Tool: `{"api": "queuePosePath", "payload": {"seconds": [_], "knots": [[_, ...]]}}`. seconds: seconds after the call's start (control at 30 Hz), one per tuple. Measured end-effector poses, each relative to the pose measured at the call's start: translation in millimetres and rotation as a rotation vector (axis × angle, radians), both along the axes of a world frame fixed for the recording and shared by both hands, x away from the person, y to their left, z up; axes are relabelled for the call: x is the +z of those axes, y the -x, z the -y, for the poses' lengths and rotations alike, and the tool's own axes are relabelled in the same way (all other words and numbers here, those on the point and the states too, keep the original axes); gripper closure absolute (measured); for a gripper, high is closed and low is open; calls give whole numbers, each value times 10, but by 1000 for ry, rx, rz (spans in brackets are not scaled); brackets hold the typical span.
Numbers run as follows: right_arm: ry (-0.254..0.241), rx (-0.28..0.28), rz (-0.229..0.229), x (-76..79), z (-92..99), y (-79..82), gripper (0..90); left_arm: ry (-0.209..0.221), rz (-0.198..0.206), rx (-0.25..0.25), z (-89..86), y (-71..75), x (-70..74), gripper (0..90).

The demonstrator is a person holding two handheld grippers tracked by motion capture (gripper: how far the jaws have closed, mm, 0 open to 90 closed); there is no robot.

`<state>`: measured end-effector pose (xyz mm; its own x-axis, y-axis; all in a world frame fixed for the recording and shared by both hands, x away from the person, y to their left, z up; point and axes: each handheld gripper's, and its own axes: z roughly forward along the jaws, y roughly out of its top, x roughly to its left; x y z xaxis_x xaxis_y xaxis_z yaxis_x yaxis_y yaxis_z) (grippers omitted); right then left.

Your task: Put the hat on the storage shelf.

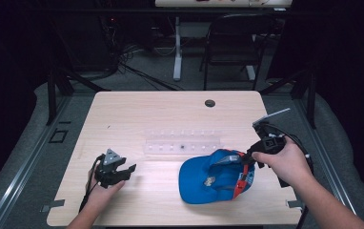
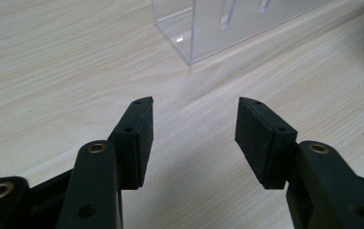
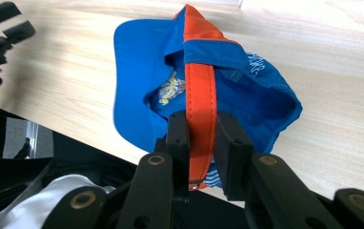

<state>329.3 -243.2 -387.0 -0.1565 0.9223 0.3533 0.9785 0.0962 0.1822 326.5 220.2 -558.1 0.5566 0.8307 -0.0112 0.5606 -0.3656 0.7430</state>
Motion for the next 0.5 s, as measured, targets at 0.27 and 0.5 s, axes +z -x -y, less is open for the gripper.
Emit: {"api": "queuePosePath", "payload": {"seconds": [0.27, 0.5], "knots": [[-17, -2, -2, 153, -20, -57, 773, 1, -5, 1, 1, -1, -2, 479], [-23, -2, -13, 298, -56, -89, 773, -2, -13, -8, -3, 0, 6, 480]]}}
